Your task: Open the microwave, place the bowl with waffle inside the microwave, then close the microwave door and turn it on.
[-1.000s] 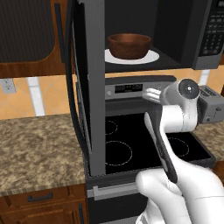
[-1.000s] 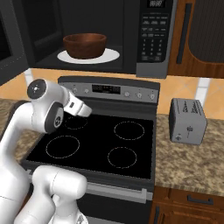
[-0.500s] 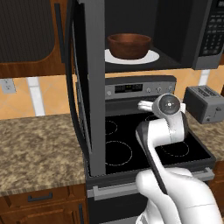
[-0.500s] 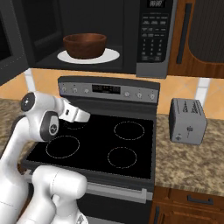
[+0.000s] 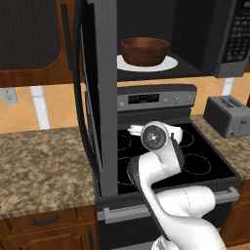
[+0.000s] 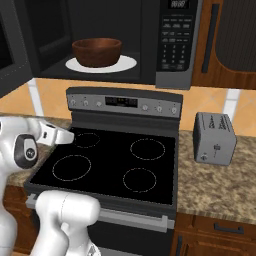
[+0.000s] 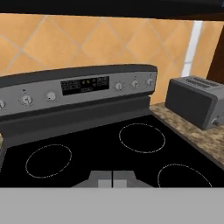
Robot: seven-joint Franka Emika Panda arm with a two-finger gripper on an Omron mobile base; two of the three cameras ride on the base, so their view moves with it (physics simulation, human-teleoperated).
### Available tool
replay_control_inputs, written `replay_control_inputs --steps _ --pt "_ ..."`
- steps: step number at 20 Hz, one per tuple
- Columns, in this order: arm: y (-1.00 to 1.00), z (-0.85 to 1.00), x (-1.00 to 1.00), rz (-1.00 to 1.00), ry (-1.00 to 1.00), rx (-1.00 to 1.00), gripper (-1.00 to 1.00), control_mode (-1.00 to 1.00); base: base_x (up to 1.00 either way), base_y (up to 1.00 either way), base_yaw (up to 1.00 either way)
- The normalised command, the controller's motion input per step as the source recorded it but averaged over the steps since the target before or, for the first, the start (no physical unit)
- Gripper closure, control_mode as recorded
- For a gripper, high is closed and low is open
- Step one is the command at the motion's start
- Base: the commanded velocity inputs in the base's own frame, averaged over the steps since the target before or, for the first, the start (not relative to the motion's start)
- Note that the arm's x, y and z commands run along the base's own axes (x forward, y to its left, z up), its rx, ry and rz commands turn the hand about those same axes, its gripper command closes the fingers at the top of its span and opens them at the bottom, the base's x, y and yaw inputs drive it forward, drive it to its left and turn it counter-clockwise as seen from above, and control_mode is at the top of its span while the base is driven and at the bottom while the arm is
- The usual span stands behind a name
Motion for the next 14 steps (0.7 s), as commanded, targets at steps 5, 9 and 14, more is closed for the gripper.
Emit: replay_control_inputs --steps 5,9,14 --pt "0.18 -0.26 0.00 0.00 -0.10 -0.05 1.00 -1.00 0.00 0.00 0.00" --pt "0.43 -0.30 -0.14 0.00 -0.23 -0.26 1.00 -1.00 0.00 0.00 0.00" --pt "0.72 -0.01 -0.47 0.00 -0.34 -0.19 1.00 -1.00 0.00 0.00 0.00"
